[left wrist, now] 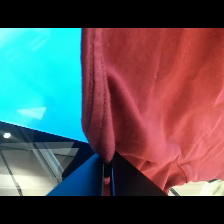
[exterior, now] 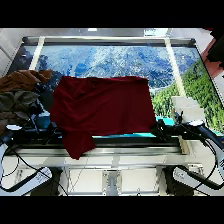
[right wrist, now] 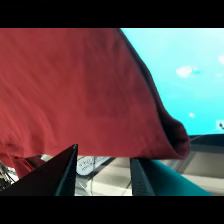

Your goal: Fold the shirts.

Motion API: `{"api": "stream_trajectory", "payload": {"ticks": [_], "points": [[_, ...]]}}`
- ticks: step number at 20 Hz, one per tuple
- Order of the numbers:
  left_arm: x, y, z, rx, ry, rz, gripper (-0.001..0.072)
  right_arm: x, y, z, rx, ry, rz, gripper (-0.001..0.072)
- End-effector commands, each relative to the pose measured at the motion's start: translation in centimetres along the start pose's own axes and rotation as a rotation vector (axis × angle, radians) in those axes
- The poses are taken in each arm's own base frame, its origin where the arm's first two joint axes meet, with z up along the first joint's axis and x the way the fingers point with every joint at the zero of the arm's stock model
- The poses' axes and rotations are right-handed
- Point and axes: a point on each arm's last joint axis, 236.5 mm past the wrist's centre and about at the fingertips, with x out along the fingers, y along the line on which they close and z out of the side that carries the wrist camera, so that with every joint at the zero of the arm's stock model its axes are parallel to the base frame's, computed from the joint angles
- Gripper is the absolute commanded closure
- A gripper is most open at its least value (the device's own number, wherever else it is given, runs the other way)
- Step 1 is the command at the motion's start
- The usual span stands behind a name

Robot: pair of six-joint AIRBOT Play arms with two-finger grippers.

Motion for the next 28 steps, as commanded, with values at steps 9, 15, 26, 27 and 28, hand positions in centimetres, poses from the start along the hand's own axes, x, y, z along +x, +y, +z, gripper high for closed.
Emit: {"api": "stream_trajectory", "payload": {"ticks": [9, 15, 26, 27, 28], "points": [[0.0, -0.4, 0.1, 0.005, -0.005, -0.014, 0.0693, -0.2, -0.5, 3.1, 0.041, -0.132, -0.016, 0.0579], [-5.0, -11.0, 3.8, 0.234, -0.124, -0.355, 0.0694, -3.7, 8.6, 4.6, -0.279, -0.19, 0.22, 0.0685], [-39.2, -38.6, -8.3, 1.243, -0.891, -0.612, 0.0693, -36.9, 31.4, -7.4, -1.143, -1.149, 0.184, 0.0686], [-41.9, -39.8, -10.1, 1.294, -1.018, -0.571, 0.0693, -40.1, 31.9, -9.4, -1.171, -1.271, 0.147, 0.0687], [-44.6, -40.6, -11.4, 1.324, -1.155, -0.519, 0.0694, -43.2, 32.1, -11.4, -1.193, -1.391, 0.091, 0.0687]]}}
